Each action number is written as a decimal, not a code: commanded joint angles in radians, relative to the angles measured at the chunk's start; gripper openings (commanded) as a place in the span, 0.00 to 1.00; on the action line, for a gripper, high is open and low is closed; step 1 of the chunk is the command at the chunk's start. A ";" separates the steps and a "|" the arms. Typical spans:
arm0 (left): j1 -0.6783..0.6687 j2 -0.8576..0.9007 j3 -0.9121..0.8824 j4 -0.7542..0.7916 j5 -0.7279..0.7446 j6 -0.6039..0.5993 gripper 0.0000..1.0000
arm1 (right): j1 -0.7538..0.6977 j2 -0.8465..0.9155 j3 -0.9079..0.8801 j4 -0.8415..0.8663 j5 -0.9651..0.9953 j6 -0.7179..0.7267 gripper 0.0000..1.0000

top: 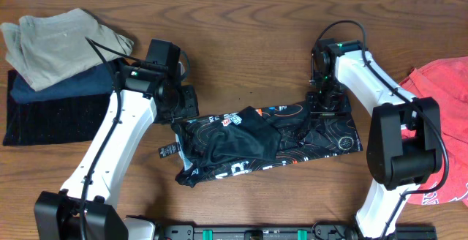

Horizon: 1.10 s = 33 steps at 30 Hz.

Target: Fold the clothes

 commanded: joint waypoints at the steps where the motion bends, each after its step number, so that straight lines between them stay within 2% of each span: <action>1: 0.005 -0.002 0.008 -0.003 -0.013 -0.005 0.49 | -0.002 -0.018 -0.038 0.031 0.019 0.023 0.44; 4: 0.005 -0.002 0.008 -0.003 -0.013 -0.005 0.49 | -0.002 -0.018 -0.057 0.056 0.019 0.042 0.41; 6: 0.005 -0.002 0.008 -0.003 -0.013 -0.005 0.49 | -0.002 -0.018 -0.061 0.061 0.007 0.041 0.34; 8: 0.005 -0.002 0.008 -0.003 -0.013 -0.005 0.49 | -0.002 -0.018 -0.061 0.065 -0.013 0.040 0.21; 10: 0.005 -0.002 0.008 -0.003 -0.013 -0.005 0.49 | -0.002 -0.018 -0.061 0.074 -0.051 0.030 0.01; 17: 0.005 -0.002 0.008 -0.003 -0.013 -0.005 0.49 | -0.002 -0.019 -0.055 0.174 -0.452 -0.204 0.01; 18: 0.005 -0.002 0.008 -0.003 -0.013 -0.005 0.49 | -0.002 -0.019 -0.055 0.192 -0.528 -0.250 0.04; 20: 0.005 -0.002 0.008 -0.002 -0.013 -0.005 0.49 | -0.002 -0.019 -0.055 0.221 -0.632 -0.305 0.27; 21: 0.005 -0.002 0.008 -0.003 -0.013 -0.005 0.49 | -0.002 -0.019 -0.055 0.233 -0.650 -0.306 0.34; 22: 0.005 -0.002 0.008 -0.003 -0.013 -0.005 0.49 | -0.002 -0.019 -0.055 0.243 -0.660 -0.305 0.34; 25: 0.005 -0.002 0.008 -0.003 -0.013 -0.005 0.49 | -0.002 -0.019 -0.055 0.228 -0.633 -0.304 0.30; 27: 0.005 -0.002 0.008 -0.003 -0.013 -0.005 0.49 | -0.005 -0.025 -0.055 0.190 -0.528 -0.284 0.26; 33: 0.005 -0.002 0.008 -0.003 -0.013 -0.005 0.49 | -0.038 -0.110 -0.055 0.101 -0.222 -0.151 0.30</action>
